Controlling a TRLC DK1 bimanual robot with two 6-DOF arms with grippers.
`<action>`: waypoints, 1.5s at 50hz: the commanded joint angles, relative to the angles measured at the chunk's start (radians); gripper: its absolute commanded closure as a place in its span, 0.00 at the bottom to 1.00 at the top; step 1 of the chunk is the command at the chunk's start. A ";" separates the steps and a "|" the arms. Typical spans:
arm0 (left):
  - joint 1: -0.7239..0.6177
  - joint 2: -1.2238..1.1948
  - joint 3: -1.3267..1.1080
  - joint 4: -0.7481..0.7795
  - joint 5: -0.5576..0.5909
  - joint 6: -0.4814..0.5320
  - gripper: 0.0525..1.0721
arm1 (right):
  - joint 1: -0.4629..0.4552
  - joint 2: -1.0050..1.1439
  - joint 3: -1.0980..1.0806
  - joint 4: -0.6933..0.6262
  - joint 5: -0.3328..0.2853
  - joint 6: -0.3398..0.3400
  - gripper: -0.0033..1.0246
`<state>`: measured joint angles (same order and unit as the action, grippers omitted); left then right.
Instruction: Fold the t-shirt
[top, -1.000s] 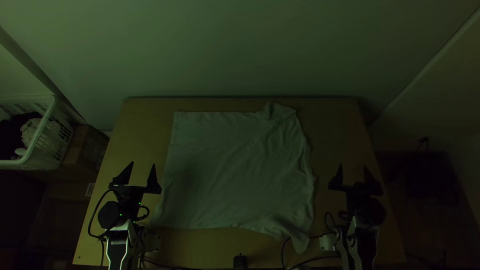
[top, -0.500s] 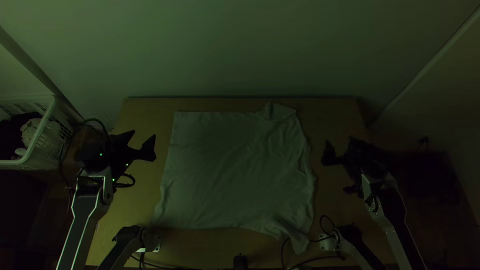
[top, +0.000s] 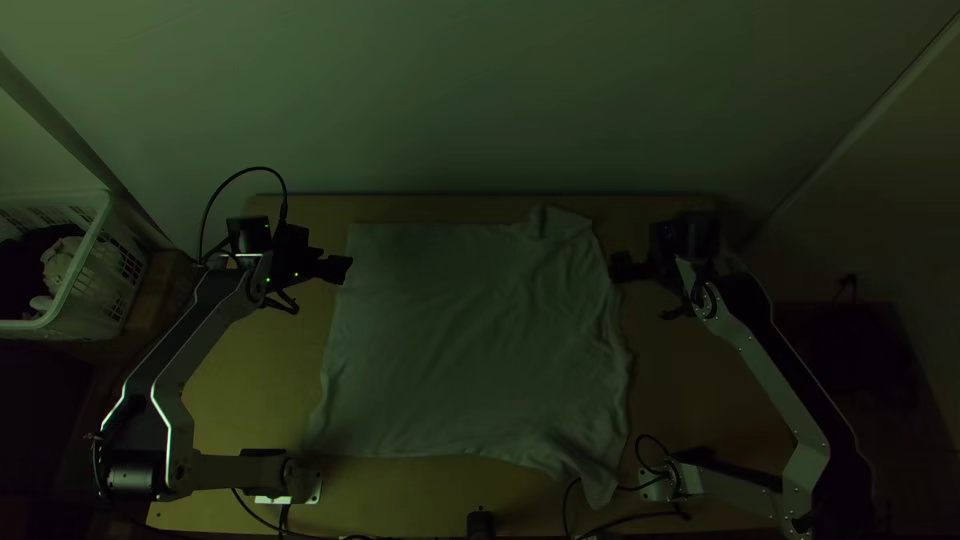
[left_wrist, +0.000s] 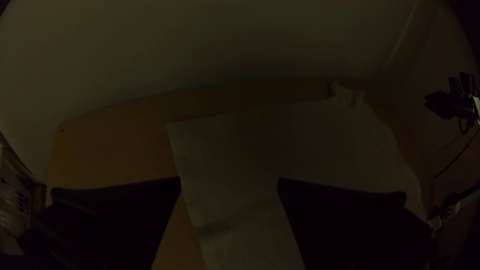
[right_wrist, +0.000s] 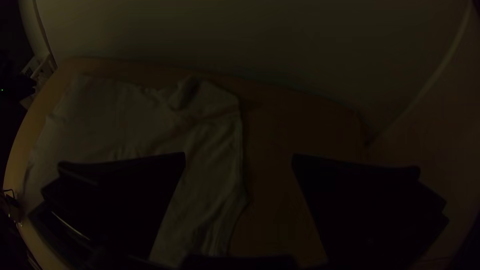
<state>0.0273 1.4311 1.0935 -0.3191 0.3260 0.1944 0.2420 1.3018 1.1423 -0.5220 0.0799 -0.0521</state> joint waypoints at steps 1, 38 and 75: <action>0.002 0.080 0.068 0.032 0.010 0.030 0.09 | 0.013 0.060 0.047 -0.016 -0.006 0.032 0.05; -0.004 0.437 0.359 0.014 0.038 0.103 0.09 | -0.015 0.616 0.458 -0.024 -0.104 0.017 0.05; 0.017 0.603 0.476 0.026 0.073 0.132 0.09 | -0.064 0.927 0.640 -0.026 -0.104 -0.048 0.07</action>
<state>0.0505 1.9999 1.5387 -0.2962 0.3840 0.3145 0.1909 2.1853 1.7519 -0.5430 -0.0196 -0.0834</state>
